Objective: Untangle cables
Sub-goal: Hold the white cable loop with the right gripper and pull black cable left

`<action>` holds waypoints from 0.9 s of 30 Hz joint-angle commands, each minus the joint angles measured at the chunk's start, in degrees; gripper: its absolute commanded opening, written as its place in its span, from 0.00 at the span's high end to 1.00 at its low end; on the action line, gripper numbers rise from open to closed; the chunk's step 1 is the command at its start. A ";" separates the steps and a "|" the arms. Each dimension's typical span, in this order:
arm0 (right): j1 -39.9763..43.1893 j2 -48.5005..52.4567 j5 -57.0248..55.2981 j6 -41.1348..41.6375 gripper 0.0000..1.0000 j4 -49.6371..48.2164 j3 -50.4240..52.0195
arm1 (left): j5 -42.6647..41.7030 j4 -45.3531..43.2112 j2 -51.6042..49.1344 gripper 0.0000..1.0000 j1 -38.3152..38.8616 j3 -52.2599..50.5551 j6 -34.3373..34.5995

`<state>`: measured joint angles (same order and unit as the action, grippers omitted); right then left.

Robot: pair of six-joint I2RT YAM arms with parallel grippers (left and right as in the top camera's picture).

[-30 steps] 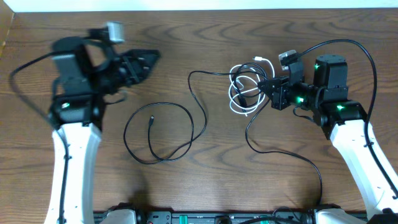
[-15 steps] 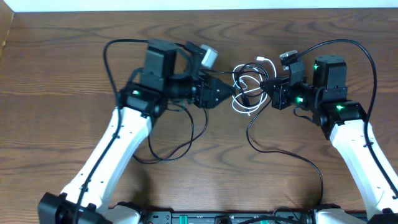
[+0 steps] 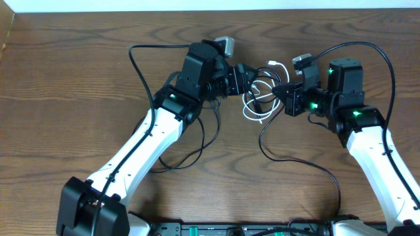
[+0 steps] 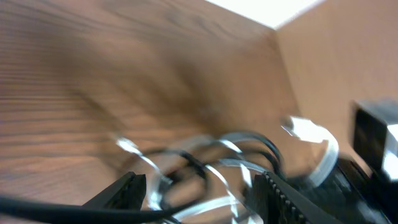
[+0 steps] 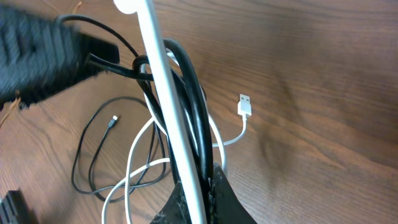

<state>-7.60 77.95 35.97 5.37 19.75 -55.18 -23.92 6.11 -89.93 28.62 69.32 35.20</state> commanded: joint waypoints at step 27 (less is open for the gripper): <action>-0.37 -0.04 -22.99 8.11 0.99 5.66 -0.85 | -11.65 -27.50 6.62 0.93 -7.37 1.18 22.69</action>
<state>-7.60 77.95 19.51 10.85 24.75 -55.20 -29.23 -18.37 -87.61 24.16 69.28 51.81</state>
